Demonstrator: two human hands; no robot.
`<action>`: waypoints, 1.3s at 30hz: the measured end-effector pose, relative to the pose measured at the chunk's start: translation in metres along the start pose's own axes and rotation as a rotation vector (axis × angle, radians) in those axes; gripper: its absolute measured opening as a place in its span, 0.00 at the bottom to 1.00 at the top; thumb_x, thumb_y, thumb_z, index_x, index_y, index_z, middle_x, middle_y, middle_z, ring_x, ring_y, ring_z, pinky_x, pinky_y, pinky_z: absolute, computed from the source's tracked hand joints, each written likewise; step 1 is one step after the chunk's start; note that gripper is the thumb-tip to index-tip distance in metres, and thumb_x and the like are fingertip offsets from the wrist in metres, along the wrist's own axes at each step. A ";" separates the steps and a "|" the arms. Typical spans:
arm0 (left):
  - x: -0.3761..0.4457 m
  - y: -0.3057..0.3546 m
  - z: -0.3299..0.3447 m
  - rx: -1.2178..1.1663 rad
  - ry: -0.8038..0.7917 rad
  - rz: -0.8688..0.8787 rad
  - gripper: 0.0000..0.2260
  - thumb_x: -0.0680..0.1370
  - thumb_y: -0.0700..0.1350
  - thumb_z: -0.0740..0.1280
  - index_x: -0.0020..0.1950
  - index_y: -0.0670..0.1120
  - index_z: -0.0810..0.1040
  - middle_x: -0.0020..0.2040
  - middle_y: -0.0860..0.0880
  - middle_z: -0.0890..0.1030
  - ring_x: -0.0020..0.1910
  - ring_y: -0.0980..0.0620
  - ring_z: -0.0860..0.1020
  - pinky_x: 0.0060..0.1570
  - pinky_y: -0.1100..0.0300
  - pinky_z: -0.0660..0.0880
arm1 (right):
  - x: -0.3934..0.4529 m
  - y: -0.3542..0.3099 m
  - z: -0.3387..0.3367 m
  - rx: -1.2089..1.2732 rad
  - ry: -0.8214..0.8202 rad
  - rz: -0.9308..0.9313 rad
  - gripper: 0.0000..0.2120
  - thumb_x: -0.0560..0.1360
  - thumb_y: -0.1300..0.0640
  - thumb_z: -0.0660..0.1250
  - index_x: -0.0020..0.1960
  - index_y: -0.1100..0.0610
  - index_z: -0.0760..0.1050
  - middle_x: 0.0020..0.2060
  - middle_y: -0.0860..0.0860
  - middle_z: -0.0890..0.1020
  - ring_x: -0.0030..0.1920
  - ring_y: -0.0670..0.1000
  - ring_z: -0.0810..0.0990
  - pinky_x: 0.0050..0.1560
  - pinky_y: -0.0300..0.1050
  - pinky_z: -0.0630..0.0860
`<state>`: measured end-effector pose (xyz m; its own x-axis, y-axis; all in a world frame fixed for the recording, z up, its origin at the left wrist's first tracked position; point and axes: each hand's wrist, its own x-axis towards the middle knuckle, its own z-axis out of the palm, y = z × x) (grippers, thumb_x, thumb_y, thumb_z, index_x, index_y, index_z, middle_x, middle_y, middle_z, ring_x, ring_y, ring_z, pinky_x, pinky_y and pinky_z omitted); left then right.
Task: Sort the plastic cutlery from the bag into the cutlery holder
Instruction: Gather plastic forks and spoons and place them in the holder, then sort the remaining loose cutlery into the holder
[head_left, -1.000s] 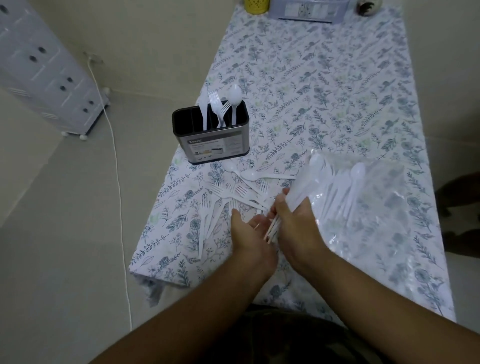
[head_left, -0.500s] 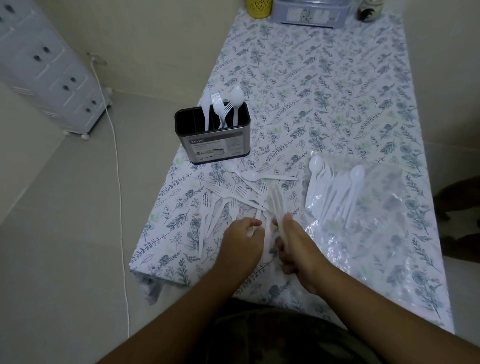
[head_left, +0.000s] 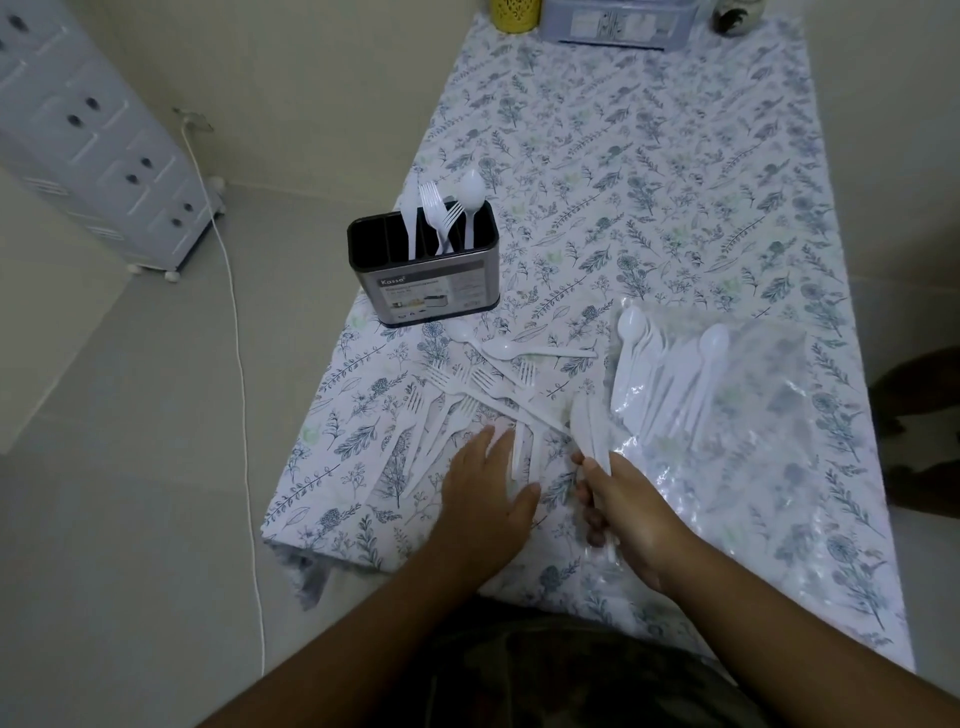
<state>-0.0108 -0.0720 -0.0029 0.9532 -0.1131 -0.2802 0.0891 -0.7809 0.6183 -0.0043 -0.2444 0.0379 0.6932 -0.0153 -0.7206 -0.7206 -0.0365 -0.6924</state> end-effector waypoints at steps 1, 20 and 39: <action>0.000 0.008 -0.004 -0.118 0.037 -0.031 0.25 0.80 0.57 0.61 0.76 0.49 0.67 0.72 0.49 0.69 0.70 0.52 0.67 0.72 0.50 0.65 | -0.001 -0.003 0.002 0.013 -0.003 0.013 0.15 0.86 0.49 0.54 0.57 0.60 0.72 0.35 0.52 0.73 0.27 0.48 0.67 0.29 0.44 0.65; 0.014 0.032 -0.063 -0.717 0.151 -0.085 0.08 0.80 0.42 0.68 0.52 0.48 0.87 0.44 0.51 0.87 0.46 0.52 0.86 0.52 0.47 0.82 | 0.008 -0.057 0.035 -0.416 -0.149 -0.363 0.15 0.84 0.54 0.60 0.46 0.63 0.77 0.48 0.58 0.79 0.52 0.59 0.81 0.61 0.62 0.77; 0.156 0.005 -0.247 -0.320 0.646 0.342 0.11 0.78 0.44 0.72 0.60 0.47 0.84 0.45 0.50 0.87 0.44 0.47 0.85 0.42 0.52 0.80 | 0.091 -0.251 0.142 -0.272 0.020 -0.917 0.06 0.77 0.59 0.72 0.51 0.54 0.87 0.41 0.51 0.88 0.46 0.53 0.87 0.52 0.53 0.84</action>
<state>0.2095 0.0587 0.1379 0.9126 0.1407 0.3839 -0.2537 -0.5415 0.8015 0.2376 -0.0949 0.1409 0.9879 0.1177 0.1005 0.1295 -0.2732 -0.9532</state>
